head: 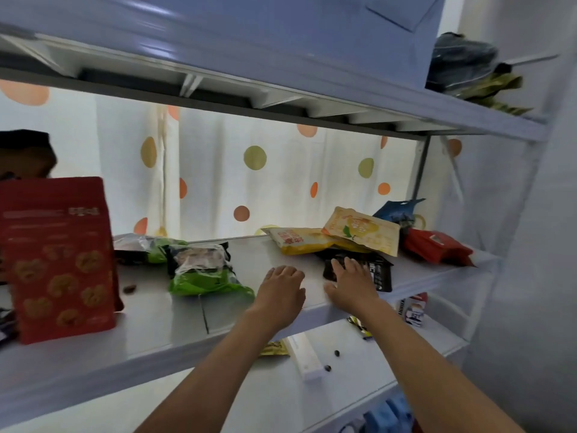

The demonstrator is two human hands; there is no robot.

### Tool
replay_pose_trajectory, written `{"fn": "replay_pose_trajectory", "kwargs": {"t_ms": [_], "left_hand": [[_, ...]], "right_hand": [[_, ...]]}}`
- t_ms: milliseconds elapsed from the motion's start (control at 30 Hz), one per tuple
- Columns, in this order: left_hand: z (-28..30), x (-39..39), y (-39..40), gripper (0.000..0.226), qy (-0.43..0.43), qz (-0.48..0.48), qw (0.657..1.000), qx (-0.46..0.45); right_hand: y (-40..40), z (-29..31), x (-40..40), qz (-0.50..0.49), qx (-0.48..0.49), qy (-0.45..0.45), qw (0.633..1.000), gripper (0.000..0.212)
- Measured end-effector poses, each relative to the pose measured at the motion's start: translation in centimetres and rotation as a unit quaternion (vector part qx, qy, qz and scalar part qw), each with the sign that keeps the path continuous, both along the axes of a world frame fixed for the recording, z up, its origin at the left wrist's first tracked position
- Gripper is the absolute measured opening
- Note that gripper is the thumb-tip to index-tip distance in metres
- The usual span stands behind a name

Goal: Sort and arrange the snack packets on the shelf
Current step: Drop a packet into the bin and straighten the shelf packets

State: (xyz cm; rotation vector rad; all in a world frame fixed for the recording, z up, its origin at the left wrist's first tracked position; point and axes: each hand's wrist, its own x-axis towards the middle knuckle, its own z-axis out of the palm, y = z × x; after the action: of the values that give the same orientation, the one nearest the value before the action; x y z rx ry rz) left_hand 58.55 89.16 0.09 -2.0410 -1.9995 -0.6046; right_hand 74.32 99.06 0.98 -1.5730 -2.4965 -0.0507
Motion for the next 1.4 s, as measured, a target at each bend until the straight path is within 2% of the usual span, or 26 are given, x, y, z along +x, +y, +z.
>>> {"fn": "replay_pose_trajectory", "kwargs": {"t_ms": [100,367,433,500,567,667,733,800,867,933,1067,1100,1133,1233,1267,1333,1400], "left_hand": [[-1.3,1.7,1.2,0.038,0.056,-0.008,0.997,-0.046],[-2.1,1.9,2.4,0.038,0.064,-0.017,0.997,-0.038],[-1.8,2.0,2.0,0.046,0.026,-0.033,0.999,-0.027],[-1.5,2.0,1.6,0.063,-0.02,-0.054,0.998,-0.026],[-1.3,2.0,1.3,0.083,-0.041,-0.078,0.996,-0.033],[-1.5,2.0,1.0,0.097,-0.025,-0.094,0.994,-0.046],[-1.6,2.0,1.0,0.089,-0.002,-0.095,0.995,-0.034],[-1.7,2.2,1.0,0.07,-0.018,-0.089,0.996,0.005],[-1.9,2.7,0.6,0.051,-0.039,-0.078,0.995,0.048],[-2.5,3.6,0.1,0.04,-0.043,-0.059,0.995,0.068],[-2.8,5.9,-1.3,0.027,-0.076,-0.001,0.992,0.105],[-2.6,6.4,-1.8,0.022,-0.096,0.004,0.988,0.118],[-2.4,6.9,-2.3,0.019,-0.125,0.002,0.984,0.125],[-2.4,9.3,-4.3,0.028,-0.281,-0.029,0.953,0.111],[-2.7,10.4,-5.1,0.029,-0.355,-0.047,0.928,0.103],[-3.8,12.6,-6.6,0.027,-0.502,-0.07,0.857,0.092],[-5.0,14.4,-7.9,0.031,-0.609,-0.074,0.787,0.069]], "right_hand": [[0.4,-0.8,2.2,-0.01,-0.069,0.014,0.997,0.071],[-2.5,0.4,3.1,0.026,-0.057,0.042,0.997,0.052],[-3.2,0.6,3.7,0.037,-0.06,0.064,0.995,0.053],[-3.7,0.3,4.1,0.04,-0.067,0.104,0.992,0.057],[-4.2,-0.2,4.2,0.039,-0.08,0.183,0.979,0.06],[-5.4,-1.0,4.0,0.042,-0.12,0.331,0.935,0.063],[-6.2,-1.4,4.0,0.057,-0.134,0.391,0.909,0.063],[-7.0,-1.7,4.0,0.063,-0.15,0.451,0.877,0.06],[-8.1,-1.8,4.3,0.053,-0.164,0.528,0.832,0.054],[-9.2,-2.1,4.7,0.007,-0.125,0.605,0.786,0.045],[-11.9,-4.2,5.9,-0.137,-0.006,0.751,0.646,0.033],[-12.5,-4.9,6.2,-0.154,-0.005,0.772,0.617,0.03],[-12.8,-5.6,6.5,-0.161,-0.017,0.782,0.602,0.028],[-13.6,-7.4,7.7,-0.155,-0.082,0.768,0.617,0.021],[-14.0,-7.8,8.3,-0.143,-0.106,0.761,0.624,0.018],[-14.7,-8.1,9.5,-0.112,-0.152,0.742,0.643,0.014],[-15.7,-8.4,10.5,-0.079,-0.191,0.711,0.672,0.016]]}}
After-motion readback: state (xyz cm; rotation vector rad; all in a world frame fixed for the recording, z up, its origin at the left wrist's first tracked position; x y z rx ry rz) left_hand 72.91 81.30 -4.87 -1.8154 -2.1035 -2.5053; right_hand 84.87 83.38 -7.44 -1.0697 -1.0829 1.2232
